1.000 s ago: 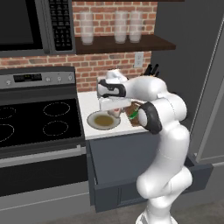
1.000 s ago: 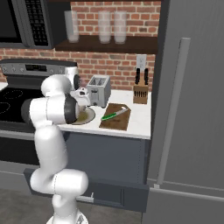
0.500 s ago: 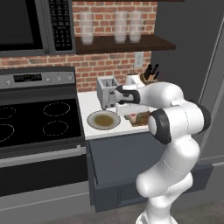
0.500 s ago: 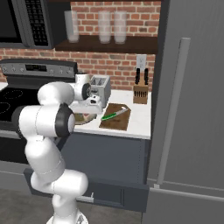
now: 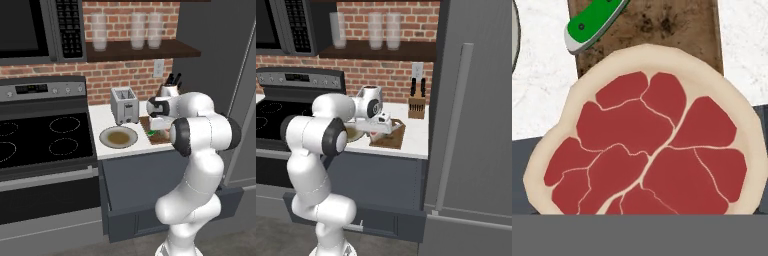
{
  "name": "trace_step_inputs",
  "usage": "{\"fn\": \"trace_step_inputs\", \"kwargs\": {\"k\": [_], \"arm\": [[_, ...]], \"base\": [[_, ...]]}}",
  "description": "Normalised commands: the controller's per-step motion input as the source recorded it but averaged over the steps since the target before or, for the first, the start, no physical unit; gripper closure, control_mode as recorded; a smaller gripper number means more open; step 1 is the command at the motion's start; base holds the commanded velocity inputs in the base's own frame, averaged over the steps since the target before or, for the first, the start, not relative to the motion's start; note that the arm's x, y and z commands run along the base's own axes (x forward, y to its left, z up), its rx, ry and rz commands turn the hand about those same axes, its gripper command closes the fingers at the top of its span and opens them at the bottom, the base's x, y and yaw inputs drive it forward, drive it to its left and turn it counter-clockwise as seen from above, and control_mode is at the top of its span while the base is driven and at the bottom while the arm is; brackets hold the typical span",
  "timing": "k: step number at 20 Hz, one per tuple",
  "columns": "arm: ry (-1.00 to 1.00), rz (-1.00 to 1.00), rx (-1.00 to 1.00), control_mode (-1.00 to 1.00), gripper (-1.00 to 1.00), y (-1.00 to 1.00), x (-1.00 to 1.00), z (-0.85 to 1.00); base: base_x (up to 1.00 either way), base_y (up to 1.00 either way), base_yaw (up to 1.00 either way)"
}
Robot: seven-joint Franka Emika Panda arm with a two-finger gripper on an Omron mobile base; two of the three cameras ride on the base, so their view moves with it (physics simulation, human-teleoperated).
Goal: Pick up the knife from the drawer and place it on the cutting board. Then place the meat from the plate to the cutting board.
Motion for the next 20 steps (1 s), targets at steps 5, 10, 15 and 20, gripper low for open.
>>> {"fn": "trace_step_inputs", "kwargs": {"k": [5, 10, 15, 20], "arm": [[0.09, -0.05, 0.00, -1.00, 1.00, -0.51, 0.56, -0.03], [0.08, -0.01, 0.00, -1.00, 1.00, -0.11, 0.55, -0.21], [0.08, 0.00, 0.00, -1.00, 1.00, 0.00, 0.37, -0.47], [0.04, 0.00, 0.00, -1.00, 1.00, 0.00, 0.44, -0.45]], "base": [[0.00, 0.00, 0.00], [0.00, 0.00, 0.00], [0.00, 0.00, 0.00], [0.00, 0.00, 0.00]]}}
